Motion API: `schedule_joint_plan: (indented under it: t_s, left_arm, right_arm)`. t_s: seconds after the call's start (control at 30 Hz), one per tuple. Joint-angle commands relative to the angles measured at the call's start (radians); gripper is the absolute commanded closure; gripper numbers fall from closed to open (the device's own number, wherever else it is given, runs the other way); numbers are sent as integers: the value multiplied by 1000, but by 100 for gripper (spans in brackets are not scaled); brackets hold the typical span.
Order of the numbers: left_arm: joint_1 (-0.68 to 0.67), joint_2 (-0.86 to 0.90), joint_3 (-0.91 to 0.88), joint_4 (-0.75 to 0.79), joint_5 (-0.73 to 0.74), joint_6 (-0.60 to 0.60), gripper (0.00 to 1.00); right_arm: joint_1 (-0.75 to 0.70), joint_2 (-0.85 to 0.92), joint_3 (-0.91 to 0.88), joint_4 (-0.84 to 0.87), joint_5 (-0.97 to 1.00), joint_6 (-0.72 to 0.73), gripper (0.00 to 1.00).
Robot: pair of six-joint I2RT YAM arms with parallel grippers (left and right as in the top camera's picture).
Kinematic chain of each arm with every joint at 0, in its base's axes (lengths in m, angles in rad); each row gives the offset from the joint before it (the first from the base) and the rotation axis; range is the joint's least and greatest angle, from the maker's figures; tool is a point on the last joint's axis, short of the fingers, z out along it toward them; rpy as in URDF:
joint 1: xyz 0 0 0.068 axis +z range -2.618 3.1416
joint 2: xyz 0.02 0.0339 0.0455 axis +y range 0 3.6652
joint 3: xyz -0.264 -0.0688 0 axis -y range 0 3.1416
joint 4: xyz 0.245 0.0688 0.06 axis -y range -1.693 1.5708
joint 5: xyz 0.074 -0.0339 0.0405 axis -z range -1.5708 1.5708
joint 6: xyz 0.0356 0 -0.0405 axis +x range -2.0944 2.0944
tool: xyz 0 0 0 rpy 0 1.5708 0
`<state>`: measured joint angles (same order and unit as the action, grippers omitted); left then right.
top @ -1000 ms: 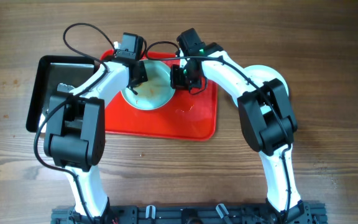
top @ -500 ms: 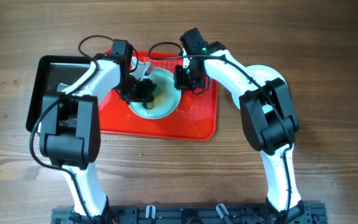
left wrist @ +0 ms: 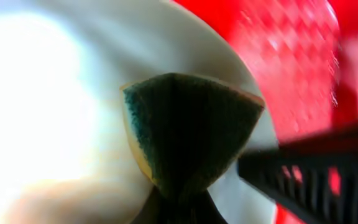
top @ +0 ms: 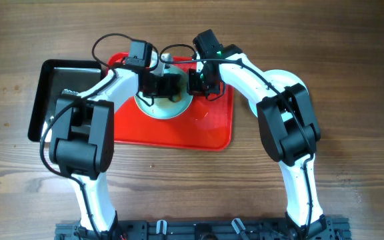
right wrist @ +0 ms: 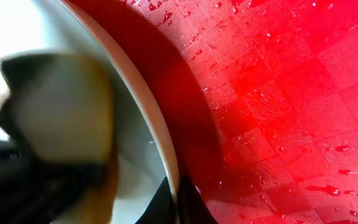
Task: Clean dirty plates on tray and stack at the side
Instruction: 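Scrub the held plate with the sponge in the left gripper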
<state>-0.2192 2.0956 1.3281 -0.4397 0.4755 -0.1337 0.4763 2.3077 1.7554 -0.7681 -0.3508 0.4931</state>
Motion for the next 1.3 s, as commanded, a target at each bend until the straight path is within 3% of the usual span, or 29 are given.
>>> schedule_joint_plan:
  t_s: [0.0, 0.07, 0.17, 0.33, 0.47, 0.6, 0.63, 0.73, 0.9, 1.0, 1.1, 1.17, 1.27]
  left_arm:
    - [2, 45, -19, 4, -613, -325, 96]
    - [2, 43, -9, -11, -768, -335, 96]
    - [1, 38, 27, -113, -872, -333, 96]
    - [-1, 38, 68, -346, -845, -254, 96]
    - [0, 38, 68, -503, -569, -105, 96]
    - [-1, 38, 68, -503, -74, 148, 96]
    - [-1, 38, 68, -487, 4, 160, 96]
    - [-1, 38, 68, -446, 76, 152, 96]
    - [-1, 38, 67, -336, 78, 113, 96]
    - [0, 38, 68, -233, -2, -26, 96]
    - [-1, 38, 70, -173, -385, -251, 96]
    - [-1, 37, 94, -208, -515, -280, 96]
    - [-1, 34, 209, -425, -792, -378, 96]
  right_arm:
    - [7, 32, -14, -3, -2, 7, 96]
    - [7, 32, -14, -3, -2, 6, 96]
    - [7, 32, -14, -3, -2, 6, 96]
    - [7, 32, -14, -2, -2, 7, 96]
    - [7, 32, -14, -2, -3, 7, 96]
    - [7, 32, -14, 0, -11, 6, 96]
    - [7, 32, -14, -1, -13, 6, 96]
    - [7, 32, -14, -3, -13, 6, 96]
    - [7, 32, -14, 0, -13, 5, 96]
    - [7, 32, -14, -1, -13, 4, 96]
    - [7, 32, -14, 1, -13, 5, 96]
    - [7, 32, -14, 1, -13, 5, 96]
    - [7, 32, -14, 1, -13, 5, 96]
